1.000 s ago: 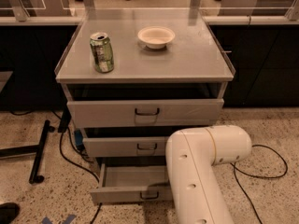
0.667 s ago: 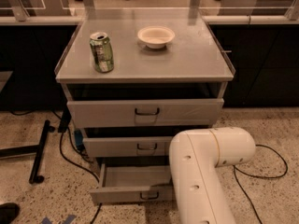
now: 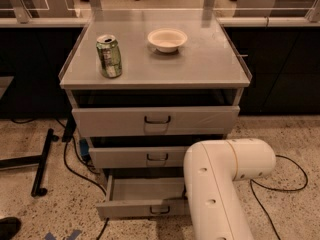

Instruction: Open bottom drawer

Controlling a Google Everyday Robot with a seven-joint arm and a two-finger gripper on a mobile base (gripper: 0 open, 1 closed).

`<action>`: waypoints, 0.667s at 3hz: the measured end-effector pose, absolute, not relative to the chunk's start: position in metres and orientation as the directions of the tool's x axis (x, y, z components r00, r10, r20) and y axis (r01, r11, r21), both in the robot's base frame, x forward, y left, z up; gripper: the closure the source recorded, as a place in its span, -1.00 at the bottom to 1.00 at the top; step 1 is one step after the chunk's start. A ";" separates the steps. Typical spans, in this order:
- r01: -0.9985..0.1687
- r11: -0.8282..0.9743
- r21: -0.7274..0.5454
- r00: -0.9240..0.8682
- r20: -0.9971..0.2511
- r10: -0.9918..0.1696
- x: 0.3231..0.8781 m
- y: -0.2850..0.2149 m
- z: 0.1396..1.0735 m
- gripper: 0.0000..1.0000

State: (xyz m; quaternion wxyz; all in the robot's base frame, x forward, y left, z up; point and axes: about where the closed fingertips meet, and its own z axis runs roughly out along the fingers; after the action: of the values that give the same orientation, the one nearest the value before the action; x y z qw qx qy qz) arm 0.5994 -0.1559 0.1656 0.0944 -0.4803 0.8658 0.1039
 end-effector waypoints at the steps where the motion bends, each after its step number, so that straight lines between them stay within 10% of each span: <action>1: -0.863 0.495 0.105 -0.504 -0.270 -0.820 0.597 -0.157 0.164 1.00; 2: -0.863 0.494 0.106 -0.503 -0.271 -0.821 0.597 -0.157 0.165 1.00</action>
Offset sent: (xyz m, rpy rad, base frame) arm -0.0770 -0.0366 -0.0738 0.3720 0.2350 0.5849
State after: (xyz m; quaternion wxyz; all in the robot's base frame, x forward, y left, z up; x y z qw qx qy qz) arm 0.5968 -0.1567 0.1654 0.0924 -0.4896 0.8595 0.1141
